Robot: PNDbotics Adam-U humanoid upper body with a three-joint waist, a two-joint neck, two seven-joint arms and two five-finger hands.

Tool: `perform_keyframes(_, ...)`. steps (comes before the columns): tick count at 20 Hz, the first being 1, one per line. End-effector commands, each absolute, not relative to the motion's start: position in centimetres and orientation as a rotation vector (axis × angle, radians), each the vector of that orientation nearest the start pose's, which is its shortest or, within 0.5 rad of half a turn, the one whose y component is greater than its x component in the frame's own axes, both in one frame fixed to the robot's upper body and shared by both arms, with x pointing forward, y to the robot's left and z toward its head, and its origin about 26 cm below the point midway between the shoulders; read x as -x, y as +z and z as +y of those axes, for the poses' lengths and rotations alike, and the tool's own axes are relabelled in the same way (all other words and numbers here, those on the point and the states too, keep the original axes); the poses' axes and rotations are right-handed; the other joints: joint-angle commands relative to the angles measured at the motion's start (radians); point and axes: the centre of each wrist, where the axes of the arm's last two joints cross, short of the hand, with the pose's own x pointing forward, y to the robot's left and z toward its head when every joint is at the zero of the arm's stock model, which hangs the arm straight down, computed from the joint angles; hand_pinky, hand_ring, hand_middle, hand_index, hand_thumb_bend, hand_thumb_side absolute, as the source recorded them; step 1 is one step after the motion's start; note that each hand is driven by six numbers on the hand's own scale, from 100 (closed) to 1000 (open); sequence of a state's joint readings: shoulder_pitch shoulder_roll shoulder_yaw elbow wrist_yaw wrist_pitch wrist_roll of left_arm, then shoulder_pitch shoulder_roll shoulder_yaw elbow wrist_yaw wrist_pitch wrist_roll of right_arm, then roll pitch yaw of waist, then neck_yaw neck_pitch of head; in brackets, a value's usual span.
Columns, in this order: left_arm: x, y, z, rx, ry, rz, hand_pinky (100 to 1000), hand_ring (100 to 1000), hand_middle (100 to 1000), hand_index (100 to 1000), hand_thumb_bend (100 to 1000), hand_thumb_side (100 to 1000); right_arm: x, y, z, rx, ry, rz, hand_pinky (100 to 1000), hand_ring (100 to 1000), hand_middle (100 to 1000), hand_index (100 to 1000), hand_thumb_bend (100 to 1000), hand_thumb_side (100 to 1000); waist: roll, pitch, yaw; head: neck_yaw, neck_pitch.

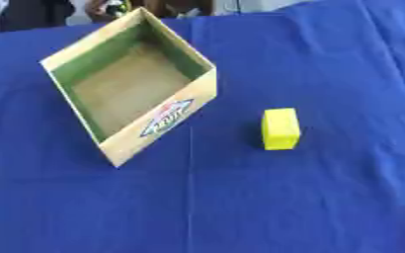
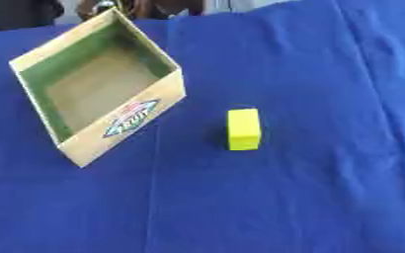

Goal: Pick up objects on the table and place them in the box.

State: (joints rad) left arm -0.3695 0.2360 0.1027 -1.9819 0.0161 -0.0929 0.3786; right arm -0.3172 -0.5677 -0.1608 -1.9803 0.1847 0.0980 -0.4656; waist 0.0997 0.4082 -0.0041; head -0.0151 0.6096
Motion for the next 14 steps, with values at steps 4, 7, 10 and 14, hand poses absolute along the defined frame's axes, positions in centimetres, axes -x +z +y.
perform_keyframes(4, -30.5, 22.3, 26.8, -0.313, 0.248, -2.483, 723, 726, 725, 894, 100, 977, -29.0, 26.3, -33.2, 1.03, 0.04, -2.341, 756, 846, 771, 830, 100, 784, -0.005, -0.016, 0.001, 0.001, 0.002)
perform_keyframes(7, -30.5, 22.4, 26.8, -0.31, 0.25, -2.484, 723, 726, 725, 895, 100, 978, -29.0, 26.8, -33.1, 1.037, 0.06, -2.357, 757, 846, 772, 831, 100, 794, -0.006, -0.016, 0.002, 0.0, 0.001)
perform_keyframes(10, -30.5, 22.4, 26.8, -0.31, 0.244, -2.485, 723, 726, 725, 895, 100, 977, -29.1, 28.4, -32.7, 1.07, 0.152, -2.39, 764, 850, 790, 841, 100, 852, -0.007, -0.018, 0.004, -0.004, 0.005)
perform_keyframes(14, -30.6, 22.4, 26.6, -0.3, 0.226, -2.485, 723, 727, 726, 895, 100, 977, -29.3, 30.8, -31.1, 1.132, 0.351, -2.414, 775, 852, 810, 852, 100, 914, -0.017, -0.027, 0.014, -0.015, 0.006)
